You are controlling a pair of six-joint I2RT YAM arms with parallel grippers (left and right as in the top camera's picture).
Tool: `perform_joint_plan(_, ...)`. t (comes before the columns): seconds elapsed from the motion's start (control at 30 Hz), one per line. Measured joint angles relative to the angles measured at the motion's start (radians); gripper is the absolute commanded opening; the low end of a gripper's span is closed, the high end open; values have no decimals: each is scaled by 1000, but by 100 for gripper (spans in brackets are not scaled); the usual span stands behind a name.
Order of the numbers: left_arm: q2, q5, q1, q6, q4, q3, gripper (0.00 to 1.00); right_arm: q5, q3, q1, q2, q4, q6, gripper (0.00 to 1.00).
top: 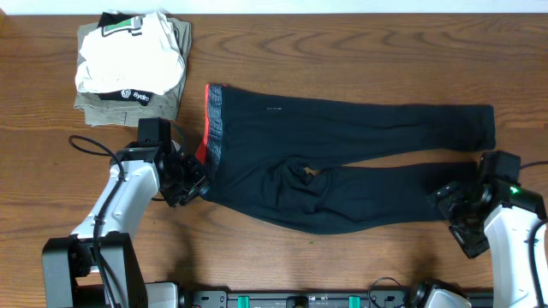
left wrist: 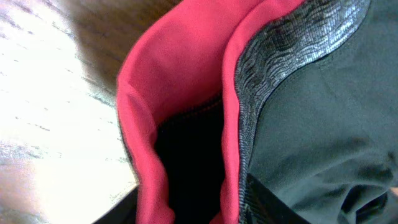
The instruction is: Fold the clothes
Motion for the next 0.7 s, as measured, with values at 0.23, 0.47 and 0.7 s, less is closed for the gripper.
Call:
perform_joint_plan(0.23, 0, 3, 0, 3, -1, 0, 33, 5, 0, -123, 51, 51, 1, 99)
perform_joint_plan(0.47, 0, 4, 0, 3, -2, 0, 31, 17, 0, -202, 127, 131, -2, 99)
perform_joint_plan(0.7, 0, 4, 0, 5, -10, 0, 31, 20, 0, -219, 243, 245, -13, 98)
